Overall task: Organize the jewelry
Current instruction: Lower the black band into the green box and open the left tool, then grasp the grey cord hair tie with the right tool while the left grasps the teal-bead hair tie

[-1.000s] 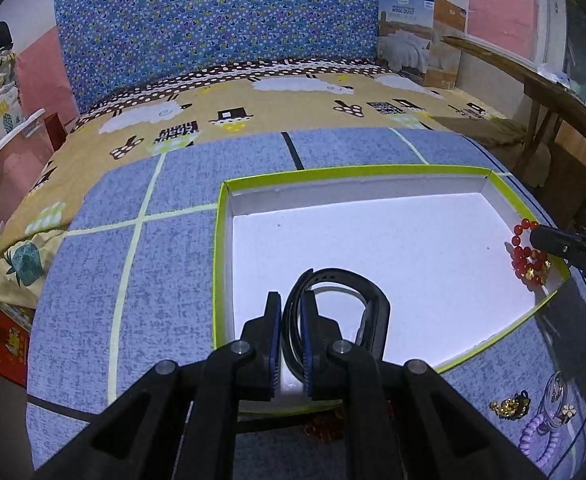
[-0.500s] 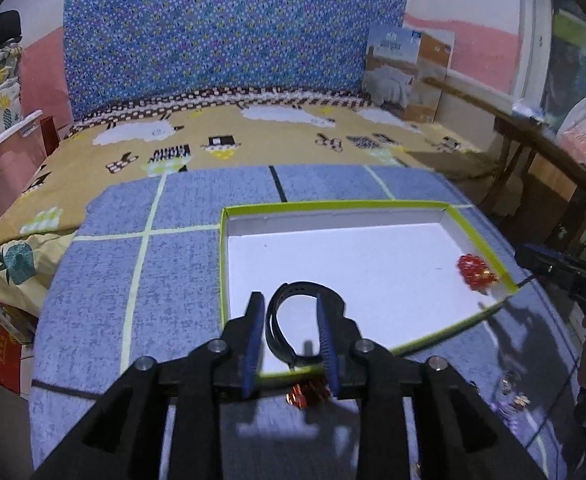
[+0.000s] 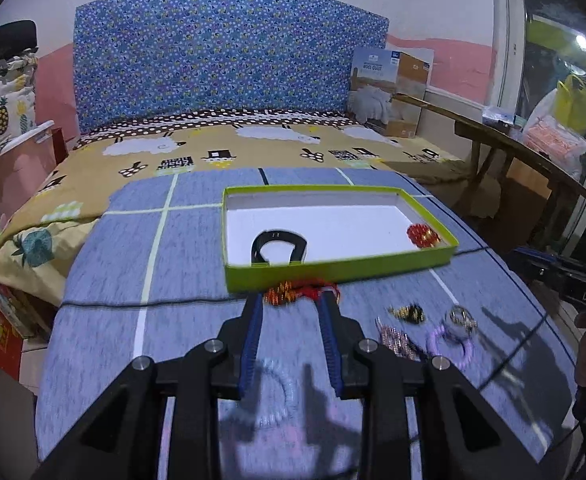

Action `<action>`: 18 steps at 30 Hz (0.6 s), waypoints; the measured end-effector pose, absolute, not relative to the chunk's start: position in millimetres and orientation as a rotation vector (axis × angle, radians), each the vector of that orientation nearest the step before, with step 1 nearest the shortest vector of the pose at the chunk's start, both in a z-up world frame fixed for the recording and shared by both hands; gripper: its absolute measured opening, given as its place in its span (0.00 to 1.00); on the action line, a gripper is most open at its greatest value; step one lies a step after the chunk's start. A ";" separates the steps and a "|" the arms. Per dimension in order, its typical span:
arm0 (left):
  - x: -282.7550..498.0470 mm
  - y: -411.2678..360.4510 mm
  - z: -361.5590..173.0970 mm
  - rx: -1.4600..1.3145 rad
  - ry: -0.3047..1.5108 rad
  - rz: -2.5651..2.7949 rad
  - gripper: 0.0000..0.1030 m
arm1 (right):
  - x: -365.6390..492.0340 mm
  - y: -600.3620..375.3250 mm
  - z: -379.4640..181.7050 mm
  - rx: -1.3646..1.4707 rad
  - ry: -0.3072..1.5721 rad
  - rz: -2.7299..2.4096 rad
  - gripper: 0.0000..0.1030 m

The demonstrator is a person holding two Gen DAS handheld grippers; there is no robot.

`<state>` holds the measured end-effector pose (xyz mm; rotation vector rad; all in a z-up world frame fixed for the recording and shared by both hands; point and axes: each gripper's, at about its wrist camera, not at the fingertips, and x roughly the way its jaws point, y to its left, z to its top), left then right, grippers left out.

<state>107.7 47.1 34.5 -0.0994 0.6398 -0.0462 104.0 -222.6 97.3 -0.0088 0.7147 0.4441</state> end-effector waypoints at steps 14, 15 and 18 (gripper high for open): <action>63.7 52.7 8.5 -0.132 0.717 -0.027 0.29 | 58.5 -223.5 73.4 -0.020 0.779 0.453 0.30; 64.4 53.4 6.8 -0.135 0.722 -0.023 0.29 | 58.5 -223.2 72.4 -0.021 0.783 0.454 0.30; 66.4 55.3 4.3 -0.136 0.731 -0.014 0.29 | 58.7 -221.7 70.0 -0.025 0.790 0.455 0.30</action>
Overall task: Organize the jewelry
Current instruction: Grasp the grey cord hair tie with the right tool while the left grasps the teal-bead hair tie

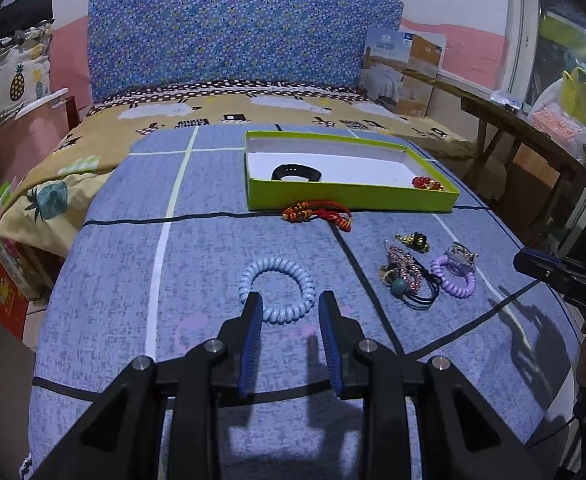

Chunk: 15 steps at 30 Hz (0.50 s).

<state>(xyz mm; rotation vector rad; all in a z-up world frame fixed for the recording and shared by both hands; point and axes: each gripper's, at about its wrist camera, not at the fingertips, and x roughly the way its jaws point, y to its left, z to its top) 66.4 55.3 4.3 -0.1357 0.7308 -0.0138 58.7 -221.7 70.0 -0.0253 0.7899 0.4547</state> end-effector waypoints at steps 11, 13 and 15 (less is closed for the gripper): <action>78.9 54.4 -1.9 -0.136 0.773 -0.007 0.29 | 66.9 -212.3 60.7 -0.061 0.817 0.470 0.30; 81.2 54.4 -1.8 -0.136 0.775 -0.014 0.29 | 69.3 -208.8 59.6 -0.078 0.816 0.473 0.30; 83.2 52.8 -1.6 -0.134 0.777 -0.020 0.30 | 72.3 -205.4 58.7 -0.097 0.814 0.477 0.30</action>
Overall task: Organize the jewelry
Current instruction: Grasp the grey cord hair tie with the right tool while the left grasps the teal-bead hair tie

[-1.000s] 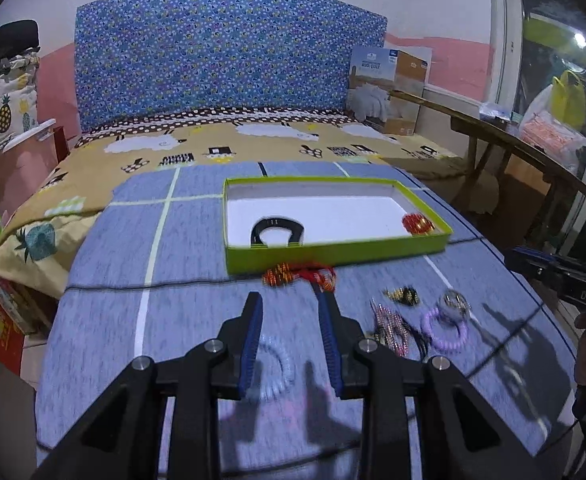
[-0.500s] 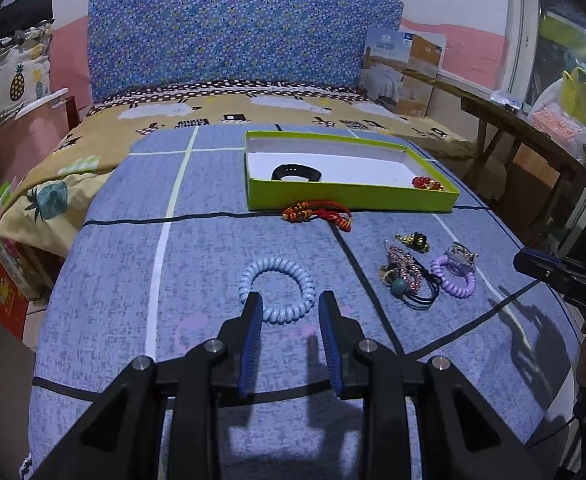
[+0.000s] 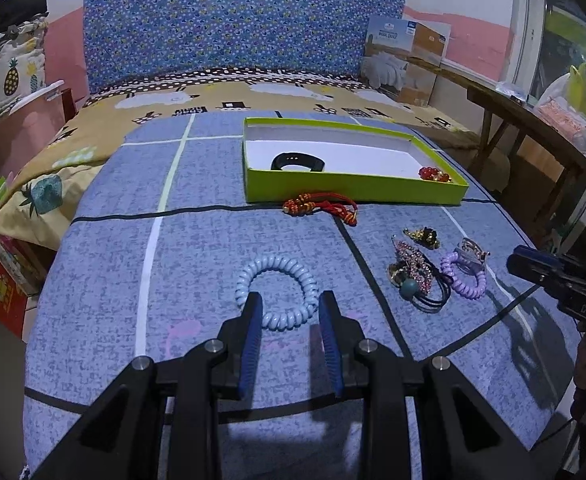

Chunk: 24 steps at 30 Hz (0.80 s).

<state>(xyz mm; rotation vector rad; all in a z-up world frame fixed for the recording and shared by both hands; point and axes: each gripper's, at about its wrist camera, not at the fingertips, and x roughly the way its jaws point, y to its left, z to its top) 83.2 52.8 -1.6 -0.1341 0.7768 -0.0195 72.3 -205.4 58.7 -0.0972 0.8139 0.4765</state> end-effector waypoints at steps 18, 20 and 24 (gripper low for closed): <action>100.2 35.8 0.0 -0.133 0.808 -0.109 0.32 | 98.4 -178.2 38.7 -0.277 0.852 0.528 0.30; 103.3 29.1 0.8 -0.135 0.813 -0.137 0.33 | 99.1 -179.2 37.9 -0.269 0.861 0.531 0.30; 109.3 14.3 0.7 -0.135 0.830 -0.196 0.33 | 99.5 -181.7 38.8 -0.250 0.863 0.530 0.20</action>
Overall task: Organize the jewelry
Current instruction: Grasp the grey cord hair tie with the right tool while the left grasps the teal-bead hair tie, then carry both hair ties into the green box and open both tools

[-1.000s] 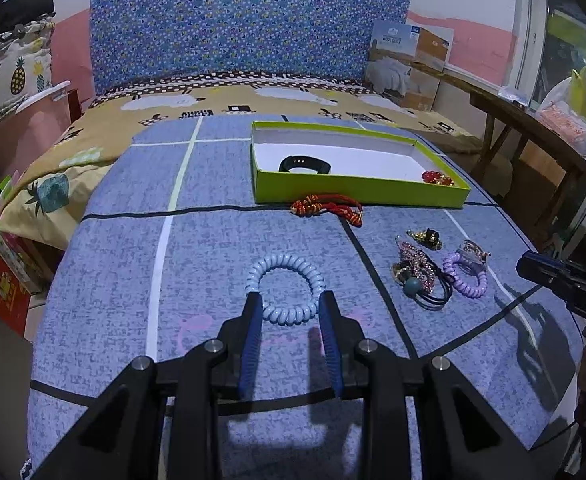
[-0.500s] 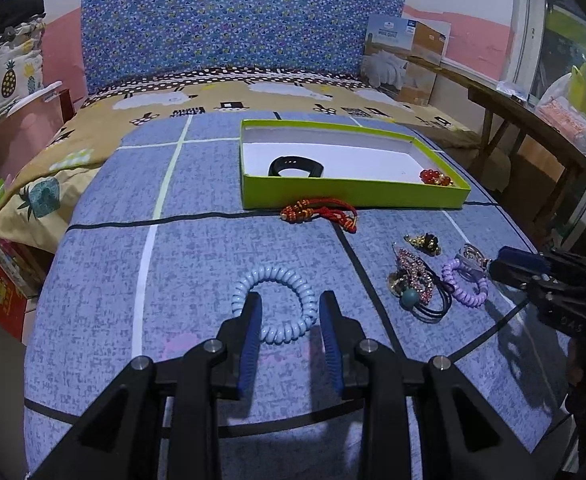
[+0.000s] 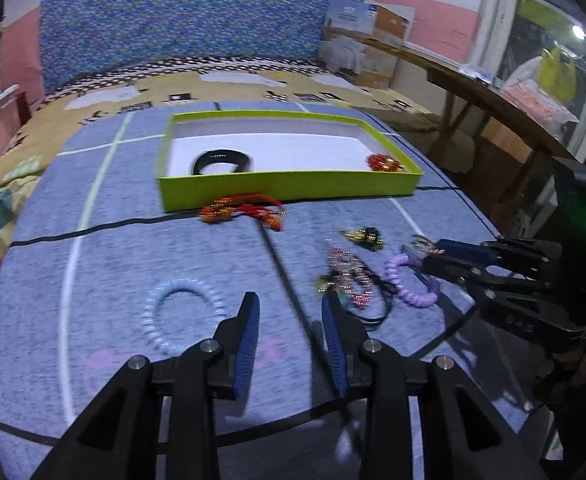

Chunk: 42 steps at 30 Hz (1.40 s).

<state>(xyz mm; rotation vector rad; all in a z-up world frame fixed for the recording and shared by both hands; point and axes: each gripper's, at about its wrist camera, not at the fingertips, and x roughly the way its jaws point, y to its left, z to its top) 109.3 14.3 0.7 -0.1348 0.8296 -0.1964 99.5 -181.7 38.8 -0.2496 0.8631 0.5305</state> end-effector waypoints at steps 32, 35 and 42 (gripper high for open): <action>131.2 -36.6 -11.5 0.034 0.956 -0.156 0.13 | 93.6 -196.8 47.8 -0.161 0.827 0.521 0.18; 127.5 -34.5 -10.3 0.026 0.944 -0.159 0.13 | 91.5 -198.8 49.7 -0.159 0.822 0.517 0.18; 109.7 -9.3 13.5 -0.052 0.817 -0.177 0.13 | 89.6 -206.9 56.0 -0.132 0.800 0.501 0.18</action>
